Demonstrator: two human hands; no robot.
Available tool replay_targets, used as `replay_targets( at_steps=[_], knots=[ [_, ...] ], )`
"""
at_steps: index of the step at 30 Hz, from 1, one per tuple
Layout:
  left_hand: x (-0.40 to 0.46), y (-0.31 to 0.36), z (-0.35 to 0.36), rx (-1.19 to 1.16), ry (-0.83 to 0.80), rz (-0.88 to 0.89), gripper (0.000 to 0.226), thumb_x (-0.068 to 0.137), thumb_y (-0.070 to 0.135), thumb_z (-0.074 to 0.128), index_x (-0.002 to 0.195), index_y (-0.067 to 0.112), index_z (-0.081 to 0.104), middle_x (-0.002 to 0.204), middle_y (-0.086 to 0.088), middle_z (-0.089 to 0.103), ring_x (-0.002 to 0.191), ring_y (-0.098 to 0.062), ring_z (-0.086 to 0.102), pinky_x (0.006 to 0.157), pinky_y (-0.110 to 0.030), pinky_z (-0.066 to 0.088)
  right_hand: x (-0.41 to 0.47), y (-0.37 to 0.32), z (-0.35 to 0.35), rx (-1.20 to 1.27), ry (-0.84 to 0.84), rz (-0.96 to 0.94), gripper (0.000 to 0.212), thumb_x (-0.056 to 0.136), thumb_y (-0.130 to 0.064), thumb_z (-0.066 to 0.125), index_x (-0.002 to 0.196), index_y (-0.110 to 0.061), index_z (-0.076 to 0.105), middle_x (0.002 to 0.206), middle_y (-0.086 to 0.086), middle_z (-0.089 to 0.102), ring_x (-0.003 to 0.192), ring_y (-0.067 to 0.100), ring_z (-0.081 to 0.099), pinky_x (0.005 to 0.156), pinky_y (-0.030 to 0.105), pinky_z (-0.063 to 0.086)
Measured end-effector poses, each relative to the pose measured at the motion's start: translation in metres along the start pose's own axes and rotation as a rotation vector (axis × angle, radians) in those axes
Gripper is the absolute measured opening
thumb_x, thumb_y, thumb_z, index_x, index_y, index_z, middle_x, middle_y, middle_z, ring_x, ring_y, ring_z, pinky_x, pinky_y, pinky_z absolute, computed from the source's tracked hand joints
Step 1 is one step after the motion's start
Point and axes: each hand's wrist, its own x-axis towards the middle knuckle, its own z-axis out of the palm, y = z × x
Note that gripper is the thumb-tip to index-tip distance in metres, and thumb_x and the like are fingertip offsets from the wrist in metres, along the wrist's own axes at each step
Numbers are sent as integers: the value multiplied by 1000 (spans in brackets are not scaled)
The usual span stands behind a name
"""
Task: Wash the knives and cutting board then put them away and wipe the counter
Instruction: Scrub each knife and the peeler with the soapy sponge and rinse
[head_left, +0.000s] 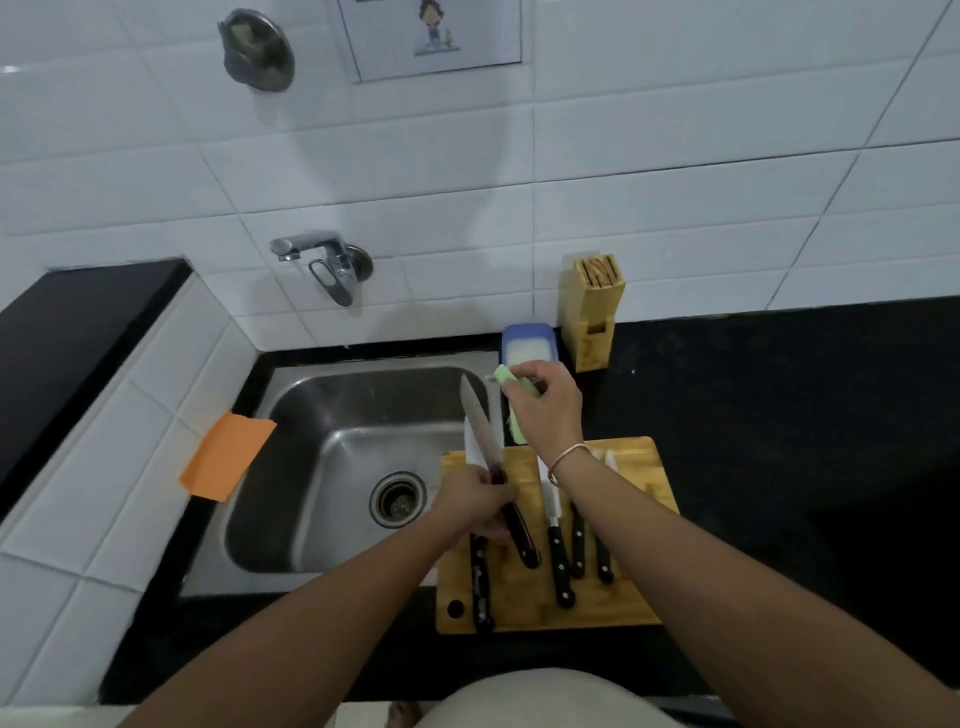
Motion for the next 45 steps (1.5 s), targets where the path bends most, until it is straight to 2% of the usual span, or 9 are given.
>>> replay_targets(
  at_steps=[5,9,16,21,25,27,30,33,45],
  knots=[
    [17,2,-73,-162,280,147,12,88,11,74,91,7,63,85,-16,75,66,-22,76,58,-37,64,3,-13,41,-1,0,21,9,88,-25,77,94,-21,73,101,-2,64,94,5,59,80,13,48],
    [39,-11,-133,40,441,225,17,78,25,76,83,14,64,76,-8,73,64,-19,73,58,-41,63,5,-20,70,23,13,3,10,86,-22,79,89,-26,70,97,-4,63,89,0,59,76,7,45],
    [55,-16,-181,367,455,339,17,81,28,72,76,23,56,71,3,62,64,-8,57,51,-27,40,9,-28,102,12,33,-11,9,86,-28,79,85,-29,70,97,-3,65,89,0,61,77,11,48],
    [71,-18,-188,318,456,332,18,82,29,71,75,23,55,72,2,63,66,-11,58,52,-28,40,11,-29,113,-25,54,13,12,87,-29,78,84,-33,67,99,-4,64,91,-4,59,78,13,49],
    [84,-16,-191,67,467,242,16,85,23,74,79,13,62,72,-3,69,60,-14,69,56,-33,61,14,-27,123,-39,48,29,10,87,-30,78,85,-33,68,100,-6,63,92,-2,59,82,17,50],
    [89,-12,-195,-125,432,178,14,89,16,74,85,6,65,75,-8,71,58,-13,69,50,-24,59,16,-28,129,-50,49,25,11,86,-30,78,85,-34,68,99,-6,63,92,-1,59,83,19,50],
    [96,3,-202,-504,324,101,10,90,7,73,93,2,65,88,-24,74,69,-30,76,64,-43,65,19,-32,134,-62,60,12,16,85,-29,79,81,-37,66,96,-8,63,91,4,60,84,24,51],
    [103,27,-217,-727,243,62,16,93,8,71,105,1,62,89,-26,74,73,-32,77,61,-37,64,23,-34,139,-67,66,10,18,85,-26,79,80,-37,66,94,-9,63,90,6,61,84,25,52],
    [115,84,-242,-1396,143,24,21,97,13,63,84,-2,55,47,-13,61,49,-21,66,46,-25,58,27,-28,133,-129,63,5,8,86,-26,77,87,-30,69,96,-4,65,91,9,61,83,31,55]
  ],
)
